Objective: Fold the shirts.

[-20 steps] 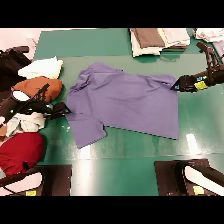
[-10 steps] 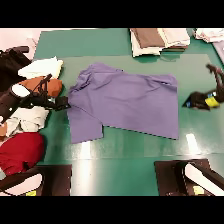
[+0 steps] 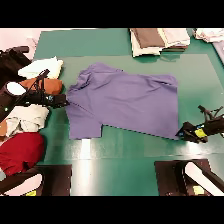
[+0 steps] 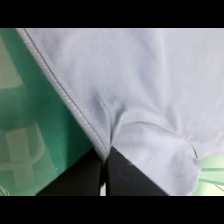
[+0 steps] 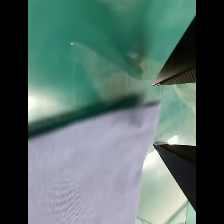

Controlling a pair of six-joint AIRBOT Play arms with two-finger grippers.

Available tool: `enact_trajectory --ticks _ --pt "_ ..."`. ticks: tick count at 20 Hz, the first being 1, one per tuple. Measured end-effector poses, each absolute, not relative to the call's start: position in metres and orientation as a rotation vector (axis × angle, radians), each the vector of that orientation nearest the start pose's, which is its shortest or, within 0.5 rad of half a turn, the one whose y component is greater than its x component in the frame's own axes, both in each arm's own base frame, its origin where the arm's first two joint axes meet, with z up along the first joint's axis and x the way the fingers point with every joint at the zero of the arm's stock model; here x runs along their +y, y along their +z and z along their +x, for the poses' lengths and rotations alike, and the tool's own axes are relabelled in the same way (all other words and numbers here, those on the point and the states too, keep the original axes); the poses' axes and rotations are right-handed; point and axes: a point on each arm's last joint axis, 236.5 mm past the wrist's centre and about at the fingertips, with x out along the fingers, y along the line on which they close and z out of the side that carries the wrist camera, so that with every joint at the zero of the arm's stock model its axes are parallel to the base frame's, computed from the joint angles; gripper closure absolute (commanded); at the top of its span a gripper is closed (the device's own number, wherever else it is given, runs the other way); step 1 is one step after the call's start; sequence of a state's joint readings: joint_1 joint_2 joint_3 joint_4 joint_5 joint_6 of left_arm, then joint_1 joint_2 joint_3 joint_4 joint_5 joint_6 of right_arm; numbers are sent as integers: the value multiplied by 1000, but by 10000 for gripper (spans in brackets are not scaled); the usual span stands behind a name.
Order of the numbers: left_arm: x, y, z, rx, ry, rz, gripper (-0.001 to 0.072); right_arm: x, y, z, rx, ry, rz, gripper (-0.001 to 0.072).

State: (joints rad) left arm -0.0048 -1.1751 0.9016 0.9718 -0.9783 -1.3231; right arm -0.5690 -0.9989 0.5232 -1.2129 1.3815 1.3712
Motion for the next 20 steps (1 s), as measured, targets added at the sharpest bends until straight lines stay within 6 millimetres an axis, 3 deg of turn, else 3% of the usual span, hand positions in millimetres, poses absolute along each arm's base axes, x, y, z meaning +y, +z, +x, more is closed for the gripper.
enact_trajectory --ticks 2,6,9,11,13,15,18,20 --pt "-112 0 359 1167 -370 -380 683 3 -88 170 1669 -10 746 368" --pt "-113 0 358 1170 -372 -378 684 22 -99 184 1651 36 722 671" --pt "-112 6 359 1154 -373 -369 684 20 -96 208 1537 35 630 697" --pt "-110 26 363 1101 -375 -350 684 9 -76 227 1444 32 535 696" --pt "-107 68 371 990 -376 -319 684 9 -29 258 1299 66 491 697" --pt "-103 137 375 822 -384 -271 684 0 40 291 1103 78 411 697" --pt "-98 273 361 499 -394 -188 684 -7 177 320 776 93 283 697" --pt "-96 365 330 283 -401 -138 684 -3 270 315 569 101 199 697"
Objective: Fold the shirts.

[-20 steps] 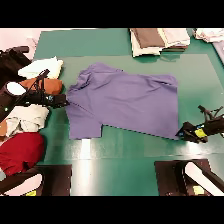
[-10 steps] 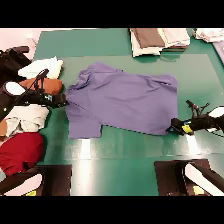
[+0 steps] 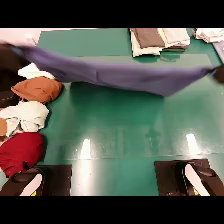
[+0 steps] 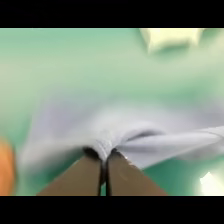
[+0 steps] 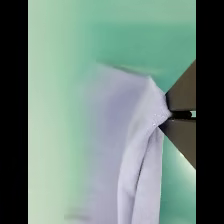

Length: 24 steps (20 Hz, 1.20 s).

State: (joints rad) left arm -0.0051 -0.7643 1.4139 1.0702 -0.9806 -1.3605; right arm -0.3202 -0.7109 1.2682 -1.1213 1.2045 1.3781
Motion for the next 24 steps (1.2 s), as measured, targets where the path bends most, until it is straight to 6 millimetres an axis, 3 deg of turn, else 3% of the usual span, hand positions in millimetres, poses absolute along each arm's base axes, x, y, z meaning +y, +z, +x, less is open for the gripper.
enact_trajectory --ticks 1,3,6,9,12,14,16,18,21,23,24 --pt "-95 405 310 186 -405 -118 684 -1 315 307 470 101 159 697" --pt "-95 476 266 7 -410 -93 684 7 384 285 319 105 92 697" --pt "-92 550 205 -199 -411 -70 685 14 450 255 195 91 12 698" --pt "-85 587 171 -315 -388 -67 685 13 479 242 169 71 -28 698" --pt "-80 583 185 -279 -364 -80 684 9 478 249 208 65 -24 698" --pt "-81 553 225 -145 -359 -86 683 1 455 269 289 65 9 698" --pt "-84 500 280 56 -360 -96 683 -8 418 296 403 69 52 697" --pt "-87 427 339 291 -361 -117 683 -15 370 326 540 81 96 697" --pt "-89 298 411 636 -353 -167 683 -16 275 370 789 124 162 698" --pt "-90 211 442 834 -343 -195 683 -11 210 395 937 151 197 697" --pt "-91 177 454 900 -343 -208 683 -10 179 405 1003 154 205 698"
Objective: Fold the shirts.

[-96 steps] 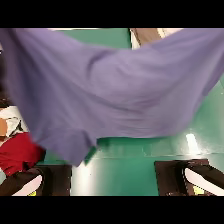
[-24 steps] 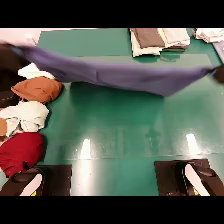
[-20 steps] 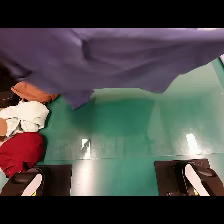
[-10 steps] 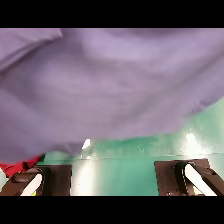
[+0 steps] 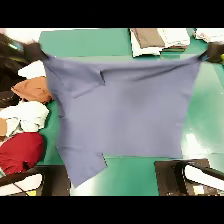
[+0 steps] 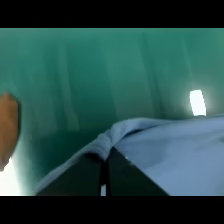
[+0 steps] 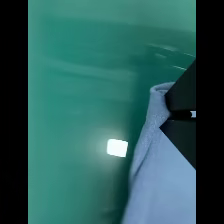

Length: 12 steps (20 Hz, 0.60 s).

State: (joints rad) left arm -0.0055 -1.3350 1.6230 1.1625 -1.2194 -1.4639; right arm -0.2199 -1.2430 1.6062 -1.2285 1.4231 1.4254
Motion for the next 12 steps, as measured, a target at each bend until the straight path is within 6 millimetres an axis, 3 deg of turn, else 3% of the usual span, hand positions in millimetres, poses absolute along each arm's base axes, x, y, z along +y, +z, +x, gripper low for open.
enact_trajectory --ticks 2,5,9,12 --pt "-92 116 474 1007 -336 -230 683 -10 123 425 1110 151 209 697" --pt "-89 65 500 1039 -307 -257 683 -9 68 455 1194 153 219 698" --pt "-87 47 512 1039 -305 -236 683 -7 52 480 1208 168 219 698" --pt "-85 28 495 1131 -323 -191 683 -12 45 472 1251 156 188 697"
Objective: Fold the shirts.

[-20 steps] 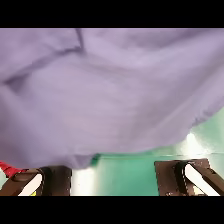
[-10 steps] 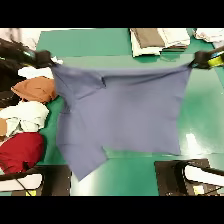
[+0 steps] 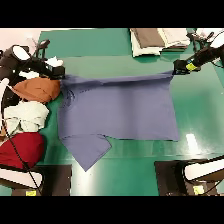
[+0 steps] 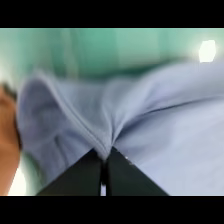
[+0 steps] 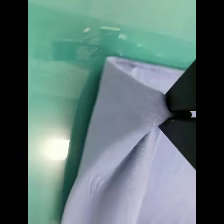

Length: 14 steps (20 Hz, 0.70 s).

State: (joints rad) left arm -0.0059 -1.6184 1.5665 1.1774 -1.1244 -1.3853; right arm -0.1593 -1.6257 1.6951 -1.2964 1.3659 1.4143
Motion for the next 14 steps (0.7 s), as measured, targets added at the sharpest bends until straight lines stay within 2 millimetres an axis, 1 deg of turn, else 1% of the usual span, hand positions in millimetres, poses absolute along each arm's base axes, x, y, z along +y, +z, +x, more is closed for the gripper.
enact_trajectory --ticks 3,6,7,8,9,10,12,14 --pt "-84 2 473 1230 -332 -178 683 -15 29 450 1316 139 172 697" --pt "-84 -22 455 1303 -332 -185 682 -16 7 429 1368 126 175 694" --pt "-84 -27 450 1319 -332 -188 681 -15 1 424 1379 125 180 642" --pt "-84 -31 447 1331 -332 -191 624 -12 -5 420 1386 128 191 438" --pt "-84 -34 444 1340 -333 -193 317 -9 -8 417 1388 134 206 290" --pt "-84 -36 442 1348 -333 -194 159 -6 -10 416 1389 142 221 286" --pt "-83 -38 435 1374 -332 -195 168 -1 -6 418 1373 153 239 286" --pt "-82 -34 424 1406 -331 -189 169 2 7 419 1344 163 245 286"
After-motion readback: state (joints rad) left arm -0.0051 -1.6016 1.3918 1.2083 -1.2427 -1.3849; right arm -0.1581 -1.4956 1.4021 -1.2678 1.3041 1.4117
